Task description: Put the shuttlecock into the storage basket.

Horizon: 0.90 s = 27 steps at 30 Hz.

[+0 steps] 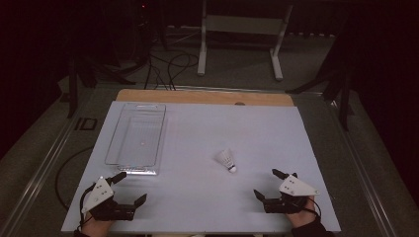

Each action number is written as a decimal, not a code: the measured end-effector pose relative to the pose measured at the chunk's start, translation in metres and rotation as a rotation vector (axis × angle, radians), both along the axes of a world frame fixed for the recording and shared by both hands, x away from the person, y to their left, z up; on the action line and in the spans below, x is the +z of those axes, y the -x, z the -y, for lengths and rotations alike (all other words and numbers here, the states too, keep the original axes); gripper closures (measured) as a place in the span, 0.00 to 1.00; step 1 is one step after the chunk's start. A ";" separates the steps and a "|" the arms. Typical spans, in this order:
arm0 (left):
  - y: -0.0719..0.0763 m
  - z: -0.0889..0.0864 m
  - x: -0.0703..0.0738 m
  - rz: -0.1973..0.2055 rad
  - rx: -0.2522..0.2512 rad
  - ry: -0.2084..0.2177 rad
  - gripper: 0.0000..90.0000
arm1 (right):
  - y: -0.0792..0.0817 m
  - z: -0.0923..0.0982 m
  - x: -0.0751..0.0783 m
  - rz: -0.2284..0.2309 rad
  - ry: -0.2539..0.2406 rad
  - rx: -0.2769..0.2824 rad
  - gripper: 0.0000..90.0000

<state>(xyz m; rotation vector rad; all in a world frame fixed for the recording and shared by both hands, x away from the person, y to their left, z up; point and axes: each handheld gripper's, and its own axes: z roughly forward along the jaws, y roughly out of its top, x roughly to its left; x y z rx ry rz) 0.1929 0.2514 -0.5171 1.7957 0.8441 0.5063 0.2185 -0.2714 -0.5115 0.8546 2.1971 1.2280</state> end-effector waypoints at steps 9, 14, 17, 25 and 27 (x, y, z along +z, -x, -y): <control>-0.001 -0.001 -0.001 0.022 0.032 -0.018 0.00 | -0.001 0.002 0.002 -0.050 -0.009 0.001 0.08; 0.000 -0.001 -0.001 0.020 0.026 -0.011 0.00 | -0.002 0.002 0.002 -0.064 -0.010 0.004 0.08; 0.000 0.000 -0.001 0.020 0.024 -0.011 0.00 | -0.002 0.001 0.003 -0.065 -0.004 0.005 0.08; 0.000 -0.002 -0.001 0.020 0.020 0.000 0.00 | 0.000 -0.001 0.005 -0.053 0.010 0.001 0.08; 0.000 -0.002 -0.001 0.018 0.021 -0.003 0.00 | 0.000 0.000 0.005 -0.055 0.007 -0.006 0.08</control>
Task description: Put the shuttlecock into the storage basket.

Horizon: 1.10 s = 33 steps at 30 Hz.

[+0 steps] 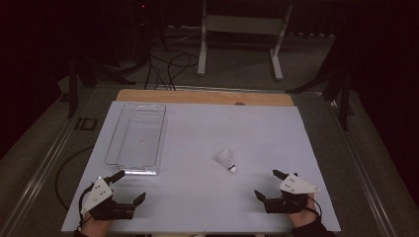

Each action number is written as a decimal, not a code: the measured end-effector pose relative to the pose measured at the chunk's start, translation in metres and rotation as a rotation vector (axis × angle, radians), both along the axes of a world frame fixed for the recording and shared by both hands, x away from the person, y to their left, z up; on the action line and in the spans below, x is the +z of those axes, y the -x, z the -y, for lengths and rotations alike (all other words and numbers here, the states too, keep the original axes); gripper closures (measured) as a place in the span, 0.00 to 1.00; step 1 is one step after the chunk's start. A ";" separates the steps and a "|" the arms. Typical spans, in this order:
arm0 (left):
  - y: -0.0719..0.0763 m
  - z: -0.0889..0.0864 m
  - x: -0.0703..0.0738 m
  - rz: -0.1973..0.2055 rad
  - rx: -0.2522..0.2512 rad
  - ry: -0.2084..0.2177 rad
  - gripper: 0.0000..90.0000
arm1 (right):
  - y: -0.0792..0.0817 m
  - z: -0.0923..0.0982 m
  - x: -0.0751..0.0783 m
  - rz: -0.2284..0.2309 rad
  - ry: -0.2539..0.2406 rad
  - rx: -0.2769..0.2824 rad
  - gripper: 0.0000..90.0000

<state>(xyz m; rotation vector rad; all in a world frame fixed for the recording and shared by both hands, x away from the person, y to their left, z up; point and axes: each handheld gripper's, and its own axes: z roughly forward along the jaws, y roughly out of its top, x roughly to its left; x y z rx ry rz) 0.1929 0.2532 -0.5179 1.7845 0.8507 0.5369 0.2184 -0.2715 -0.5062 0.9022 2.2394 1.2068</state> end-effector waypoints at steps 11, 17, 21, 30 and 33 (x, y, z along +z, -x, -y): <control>0.000 -0.001 0.000 -0.005 0.002 0.005 0.00 | 0.000 0.003 0.004 -0.001 -0.016 -0.015 0.08; 0.000 -0.001 0.000 -0.007 0.004 0.010 0.00 | 0.002 0.002 0.007 0.010 -0.012 -0.019 0.08; 0.000 -0.001 0.000 -0.008 0.004 0.007 0.00 | 0.002 0.002 0.009 0.008 -0.011 -0.022 0.08; 0.000 -0.001 0.000 -0.009 0.006 0.010 0.00 | 0.004 0.000 0.017 0.016 0.000 -0.027 0.08; 0.000 -0.001 0.000 -0.008 0.007 0.009 0.00 | 0.004 0.001 0.025 0.015 -0.022 -0.045 0.08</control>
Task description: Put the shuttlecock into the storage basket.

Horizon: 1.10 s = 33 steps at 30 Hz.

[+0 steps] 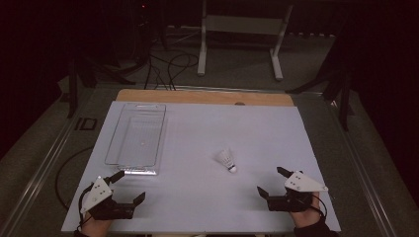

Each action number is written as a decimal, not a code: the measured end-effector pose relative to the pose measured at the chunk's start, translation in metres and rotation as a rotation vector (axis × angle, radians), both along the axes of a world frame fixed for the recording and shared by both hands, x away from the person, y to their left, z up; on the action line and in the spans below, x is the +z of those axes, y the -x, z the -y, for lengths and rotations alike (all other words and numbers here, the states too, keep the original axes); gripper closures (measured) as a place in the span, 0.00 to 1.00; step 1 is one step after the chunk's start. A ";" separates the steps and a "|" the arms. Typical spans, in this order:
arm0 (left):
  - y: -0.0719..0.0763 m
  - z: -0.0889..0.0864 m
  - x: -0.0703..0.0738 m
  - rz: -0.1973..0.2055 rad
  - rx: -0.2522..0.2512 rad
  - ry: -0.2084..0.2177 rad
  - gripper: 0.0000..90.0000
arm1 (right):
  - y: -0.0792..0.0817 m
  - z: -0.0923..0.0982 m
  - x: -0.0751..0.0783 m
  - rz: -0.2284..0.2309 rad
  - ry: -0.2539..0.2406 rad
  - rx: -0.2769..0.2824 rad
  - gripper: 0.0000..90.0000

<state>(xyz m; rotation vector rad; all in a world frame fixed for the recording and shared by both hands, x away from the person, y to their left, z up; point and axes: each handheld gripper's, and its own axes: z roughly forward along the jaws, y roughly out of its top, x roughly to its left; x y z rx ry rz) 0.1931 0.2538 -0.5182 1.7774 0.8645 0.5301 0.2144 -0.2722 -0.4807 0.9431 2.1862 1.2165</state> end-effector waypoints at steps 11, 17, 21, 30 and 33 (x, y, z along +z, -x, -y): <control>0.000 0.001 0.000 0.002 0.005 -0.010 0.00 | -0.007 -0.003 0.026 0.001 0.001 0.004 0.08; 0.000 0.001 0.000 0.001 0.004 -0.008 0.00 | -0.014 -0.005 0.037 0.012 0.012 -0.002 0.08; 0.000 0.001 0.000 -0.001 0.003 -0.007 0.00 | -0.018 -0.008 0.046 0.025 0.007 -0.014 0.08; 0.000 0.001 0.000 0.001 0.003 -0.006 0.00 | -0.030 -0.017 0.061 0.032 0.032 0.009 0.08; 0.000 0.000 0.000 0.002 0.003 -0.005 0.00 | -0.034 -0.021 0.063 0.030 0.041 0.014 0.08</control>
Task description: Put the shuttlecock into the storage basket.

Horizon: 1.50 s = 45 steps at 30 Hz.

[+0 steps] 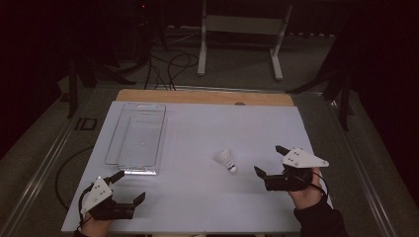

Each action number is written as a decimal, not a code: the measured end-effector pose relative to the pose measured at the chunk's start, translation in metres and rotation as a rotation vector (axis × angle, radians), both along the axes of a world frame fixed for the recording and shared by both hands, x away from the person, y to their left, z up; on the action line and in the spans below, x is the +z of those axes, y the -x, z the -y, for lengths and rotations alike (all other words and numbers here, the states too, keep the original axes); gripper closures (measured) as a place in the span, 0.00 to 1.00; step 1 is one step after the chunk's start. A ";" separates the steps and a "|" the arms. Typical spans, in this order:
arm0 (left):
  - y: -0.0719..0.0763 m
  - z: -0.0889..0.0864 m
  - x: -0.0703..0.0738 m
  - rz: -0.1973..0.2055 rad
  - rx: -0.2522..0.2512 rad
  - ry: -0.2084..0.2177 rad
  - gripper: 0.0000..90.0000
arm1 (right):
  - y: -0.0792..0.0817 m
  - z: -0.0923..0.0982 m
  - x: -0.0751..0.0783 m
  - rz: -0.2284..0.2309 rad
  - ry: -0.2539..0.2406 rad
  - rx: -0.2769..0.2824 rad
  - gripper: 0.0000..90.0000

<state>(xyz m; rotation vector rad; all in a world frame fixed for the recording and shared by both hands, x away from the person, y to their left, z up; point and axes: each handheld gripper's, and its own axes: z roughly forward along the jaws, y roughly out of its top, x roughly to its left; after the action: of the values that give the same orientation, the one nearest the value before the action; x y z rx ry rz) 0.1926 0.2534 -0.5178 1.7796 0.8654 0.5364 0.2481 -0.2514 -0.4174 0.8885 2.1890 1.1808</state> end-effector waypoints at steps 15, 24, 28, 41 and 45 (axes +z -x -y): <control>0.000 0.001 0.000 -0.001 -0.002 -0.001 0.00 | -0.017 -0.019 0.009 -0.021 0.029 -0.003 0.08; 0.000 0.001 0.000 0.000 -0.004 -0.005 0.00 | -0.025 -0.031 0.009 -0.060 0.056 0.011 0.08; 0.000 0.001 0.000 -0.001 -0.005 -0.007 0.00 | -0.028 -0.038 0.009 -0.079 0.064 0.015 0.08; 0.000 0.001 0.000 0.000 -0.011 -0.016 0.00 | -0.040 -0.060 -0.002 -0.138 0.093 0.048 0.08; 0.000 0.001 0.000 0.001 -0.011 -0.013 0.00 | -0.043 -0.067 -0.007 -0.169 0.099 0.047 0.08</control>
<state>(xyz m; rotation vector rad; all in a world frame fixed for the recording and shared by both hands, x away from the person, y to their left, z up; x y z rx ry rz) 0.1923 0.2522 -0.5180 1.7944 0.8526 0.5364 0.2914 -0.1846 -0.4243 0.9297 2.3927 1.0417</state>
